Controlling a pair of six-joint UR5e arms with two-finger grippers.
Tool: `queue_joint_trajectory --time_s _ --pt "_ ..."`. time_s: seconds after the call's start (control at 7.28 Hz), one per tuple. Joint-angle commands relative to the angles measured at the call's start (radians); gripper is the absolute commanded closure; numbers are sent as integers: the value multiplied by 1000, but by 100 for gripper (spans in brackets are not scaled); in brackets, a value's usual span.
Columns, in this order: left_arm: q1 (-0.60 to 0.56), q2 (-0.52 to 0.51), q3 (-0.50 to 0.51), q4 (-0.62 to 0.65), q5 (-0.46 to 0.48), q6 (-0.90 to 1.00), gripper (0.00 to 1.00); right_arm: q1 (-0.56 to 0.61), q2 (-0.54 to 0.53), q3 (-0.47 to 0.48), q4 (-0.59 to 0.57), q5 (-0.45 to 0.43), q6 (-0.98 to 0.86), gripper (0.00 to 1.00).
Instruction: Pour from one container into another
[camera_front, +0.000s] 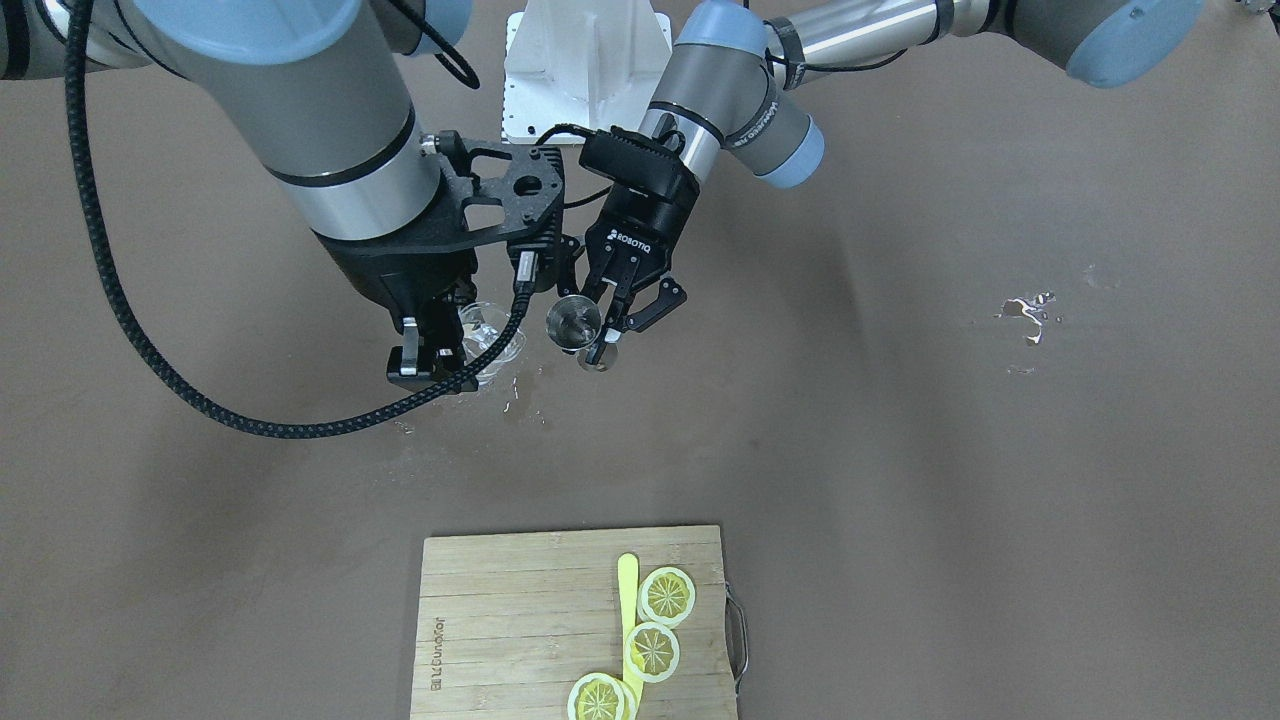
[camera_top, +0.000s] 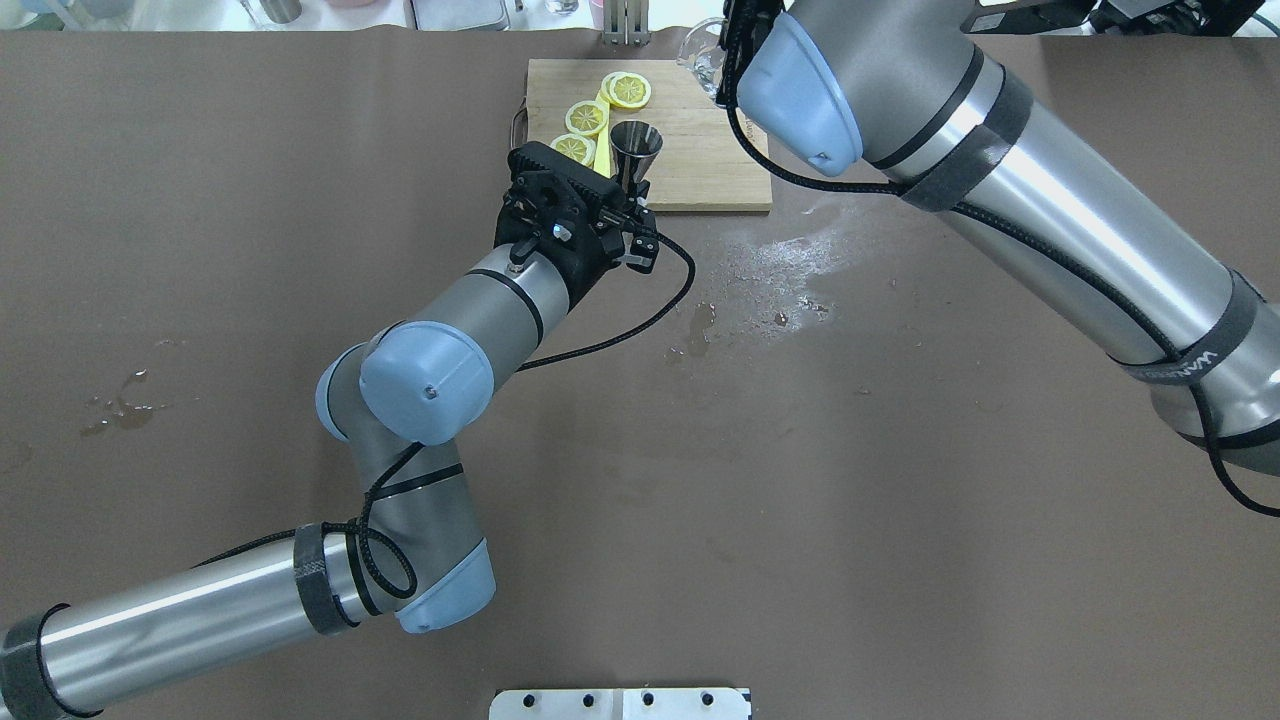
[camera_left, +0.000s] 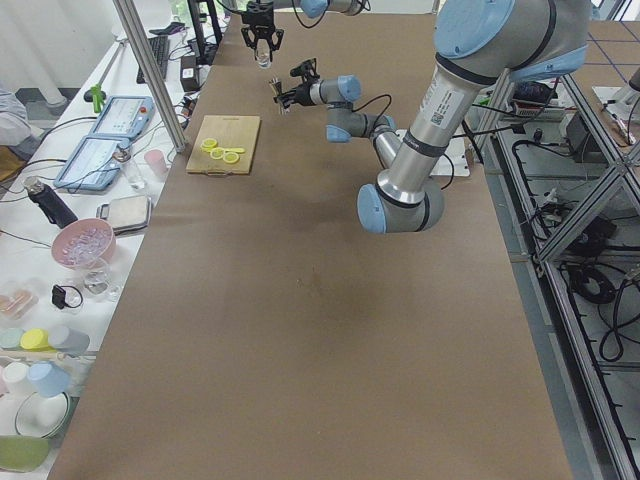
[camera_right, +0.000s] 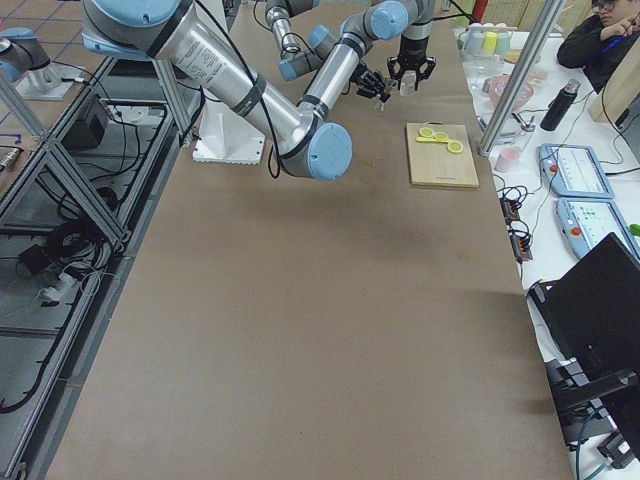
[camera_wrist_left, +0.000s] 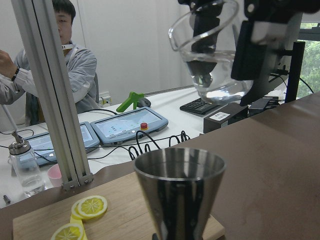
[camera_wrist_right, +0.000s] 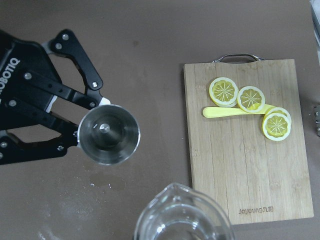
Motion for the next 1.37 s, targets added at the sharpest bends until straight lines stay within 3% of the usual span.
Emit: queue_joint_trajectory --time_s 0.0,1.24 --pt "-1 20 8 -76 4 -15 100 -39 37 8 -98 -60 -59 100" --pt "-1 18 11 -80 4 -15 100 -99 139 -92 -209 -127 -131 100"
